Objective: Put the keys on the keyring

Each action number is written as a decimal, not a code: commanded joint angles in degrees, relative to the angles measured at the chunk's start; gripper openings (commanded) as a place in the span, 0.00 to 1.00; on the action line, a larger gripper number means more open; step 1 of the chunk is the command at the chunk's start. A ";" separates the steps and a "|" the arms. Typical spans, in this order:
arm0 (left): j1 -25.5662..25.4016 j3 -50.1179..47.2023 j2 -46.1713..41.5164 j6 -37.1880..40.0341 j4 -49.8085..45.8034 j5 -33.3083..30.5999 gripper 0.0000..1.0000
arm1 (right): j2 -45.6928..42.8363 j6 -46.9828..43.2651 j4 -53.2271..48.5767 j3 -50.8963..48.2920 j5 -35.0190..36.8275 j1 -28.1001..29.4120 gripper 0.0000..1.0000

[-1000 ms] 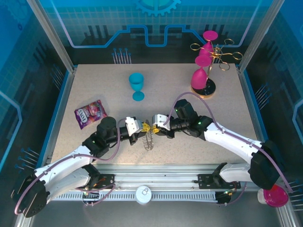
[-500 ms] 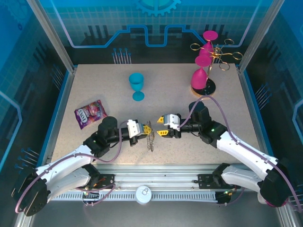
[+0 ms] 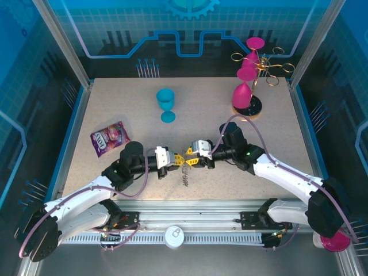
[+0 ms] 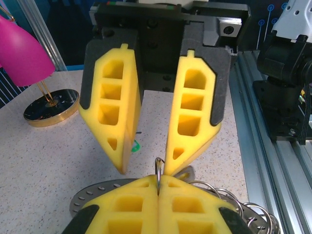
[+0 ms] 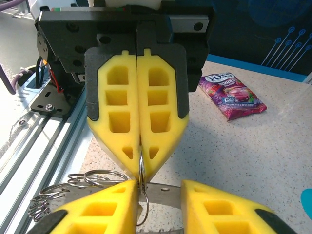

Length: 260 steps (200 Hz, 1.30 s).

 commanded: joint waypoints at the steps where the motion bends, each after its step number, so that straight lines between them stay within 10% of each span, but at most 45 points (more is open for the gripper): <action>1: 0.08 1.67 0.29 0.33 2.08 3.44 0.00 | 0.79 0.15 0.56 2.02 -1.72 0.87 0.25; 55: 0.08 1.81 1.29 -0.67 2.86 4.11 0.00 | 0.91 0.37 0.07 2.91 -3.69 1.12 0.00; 153: -0.05 5.97 4.66 3.85 -8.34 -5.05 0.08 | 5.33 -7.97 -24.80 14.39 6.69 4.21 0.00; 260: -0.57 7.17 7.12 5.46 -11.27 -5.48 0.12 | 9.13 -5.43 -25.11 16.94 6.27 4.95 0.00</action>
